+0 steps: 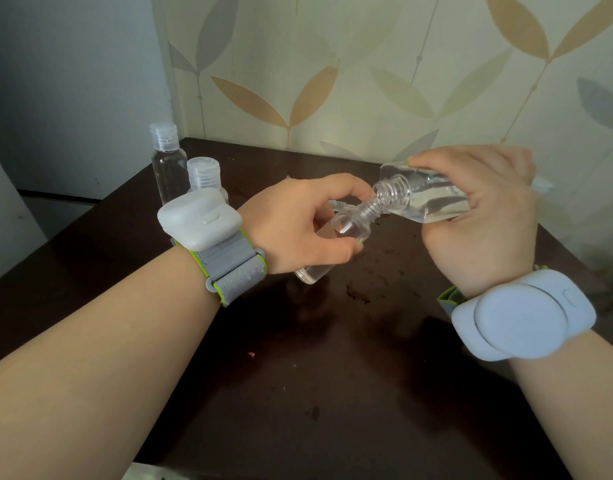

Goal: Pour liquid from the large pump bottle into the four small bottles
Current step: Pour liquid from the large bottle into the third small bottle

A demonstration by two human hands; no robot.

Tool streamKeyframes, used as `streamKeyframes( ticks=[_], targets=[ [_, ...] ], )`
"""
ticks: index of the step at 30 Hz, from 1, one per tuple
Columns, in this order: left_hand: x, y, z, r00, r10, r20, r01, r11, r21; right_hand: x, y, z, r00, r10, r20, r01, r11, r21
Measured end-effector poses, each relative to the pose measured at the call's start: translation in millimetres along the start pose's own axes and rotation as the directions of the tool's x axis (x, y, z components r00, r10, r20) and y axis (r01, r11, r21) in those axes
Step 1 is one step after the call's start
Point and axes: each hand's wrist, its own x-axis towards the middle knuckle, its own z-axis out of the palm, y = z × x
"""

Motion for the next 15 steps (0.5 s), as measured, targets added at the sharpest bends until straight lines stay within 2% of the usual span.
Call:
streamKeyframes(
  ticks=[15],
  targets=[
    [-0.3,0.1,-1.4,1.0,0.008,-0.002,-0.008,1.0,0.008,0.3,-1.3,-0.5,1.0,-0.012,-0.004,0.012,1.0,-0.006]
  ],
)
